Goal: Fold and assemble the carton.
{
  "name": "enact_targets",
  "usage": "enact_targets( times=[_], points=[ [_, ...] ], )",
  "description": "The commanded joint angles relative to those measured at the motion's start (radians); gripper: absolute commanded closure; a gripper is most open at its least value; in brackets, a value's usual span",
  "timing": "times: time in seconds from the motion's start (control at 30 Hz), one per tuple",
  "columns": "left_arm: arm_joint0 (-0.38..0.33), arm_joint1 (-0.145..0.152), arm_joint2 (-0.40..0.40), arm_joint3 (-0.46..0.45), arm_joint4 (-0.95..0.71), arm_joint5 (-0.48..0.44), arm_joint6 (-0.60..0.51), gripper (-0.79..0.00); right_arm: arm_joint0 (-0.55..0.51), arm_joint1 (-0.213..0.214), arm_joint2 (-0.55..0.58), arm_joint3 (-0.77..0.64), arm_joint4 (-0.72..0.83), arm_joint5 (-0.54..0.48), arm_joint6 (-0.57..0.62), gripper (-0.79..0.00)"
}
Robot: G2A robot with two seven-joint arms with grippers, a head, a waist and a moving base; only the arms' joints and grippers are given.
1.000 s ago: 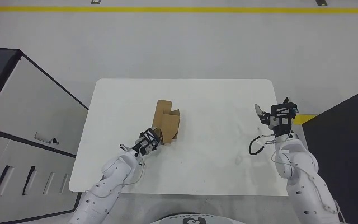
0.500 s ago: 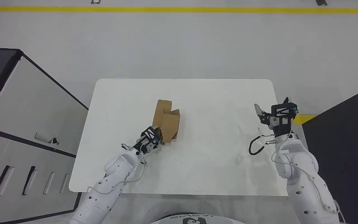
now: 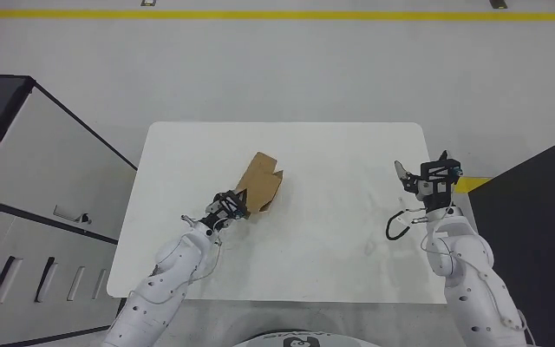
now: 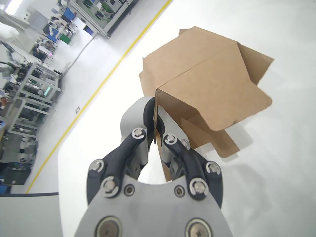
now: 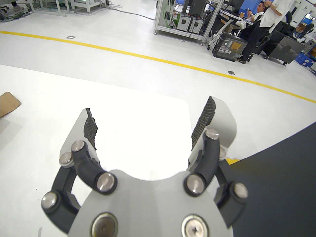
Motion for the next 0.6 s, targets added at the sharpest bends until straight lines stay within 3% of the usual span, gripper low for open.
enact_targets(
  times=[0.0, 0.33, 0.57],
  points=[
    [0.019, 0.007, -0.012, -0.056, 0.075, 0.004, 0.002, 0.000, 0.000, 0.000, 0.000, 0.000, 0.000, 0.000, 0.000, -0.785],
    [0.121, 0.041, -0.062, -0.323, 0.387, -0.011, 0.063, 0.000, 0.000, 0.000, 0.000, 0.000, 0.000, 0.000, 0.000, -0.785],
    [0.124, 0.042, -0.063, -0.327, 0.400, -0.007, 0.061, 0.000, 0.000, 0.000, 0.000, 0.000, 0.000, 0.000, 0.000, -0.785]
  ],
)
